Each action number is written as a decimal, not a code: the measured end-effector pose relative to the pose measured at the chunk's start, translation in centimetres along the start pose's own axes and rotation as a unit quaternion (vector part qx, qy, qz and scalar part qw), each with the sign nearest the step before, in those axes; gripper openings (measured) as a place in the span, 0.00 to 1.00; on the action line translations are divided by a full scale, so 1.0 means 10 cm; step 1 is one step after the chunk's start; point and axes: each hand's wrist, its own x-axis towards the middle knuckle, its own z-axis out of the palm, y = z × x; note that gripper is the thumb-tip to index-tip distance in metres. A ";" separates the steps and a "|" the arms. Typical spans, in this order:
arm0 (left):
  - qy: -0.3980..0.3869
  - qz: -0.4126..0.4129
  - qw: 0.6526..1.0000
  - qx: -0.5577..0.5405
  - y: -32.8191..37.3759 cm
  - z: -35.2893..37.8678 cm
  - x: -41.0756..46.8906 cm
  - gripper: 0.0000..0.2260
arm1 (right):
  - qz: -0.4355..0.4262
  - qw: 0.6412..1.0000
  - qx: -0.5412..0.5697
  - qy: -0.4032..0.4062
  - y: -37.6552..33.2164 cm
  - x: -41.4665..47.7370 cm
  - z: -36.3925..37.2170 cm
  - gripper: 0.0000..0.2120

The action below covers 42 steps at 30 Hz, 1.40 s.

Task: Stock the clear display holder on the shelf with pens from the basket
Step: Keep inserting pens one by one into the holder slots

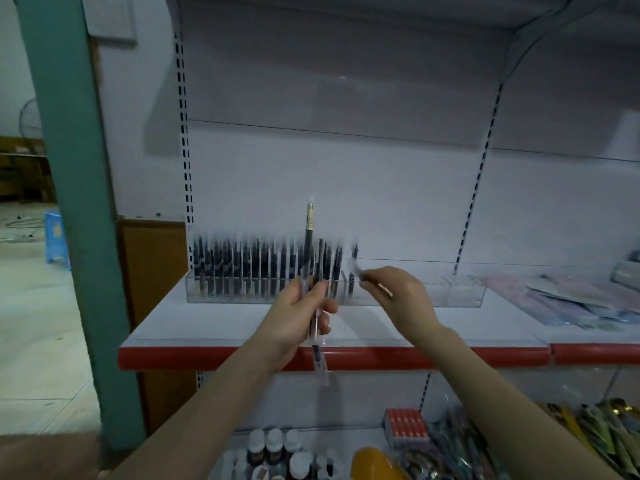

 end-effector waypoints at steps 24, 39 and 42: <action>0.016 0.019 0.997 -0.075 -0.35 -0.31 0.79 0.10 | 0.349 0.922 0.128 -0.109 0.59 0.59 0.68 0.08; 0.018 0.014 0.997 -0.077 -0.36 -0.34 0.78 0.08 | 0.351 0.921 0.074 -0.152 0.54 0.55 0.70 0.14; 0.018 0.021 0.997 -0.076 -0.34 -0.32 0.74 0.07 | 0.345 0.928 0.107 -0.093 0.45 0.55 0.58 0.12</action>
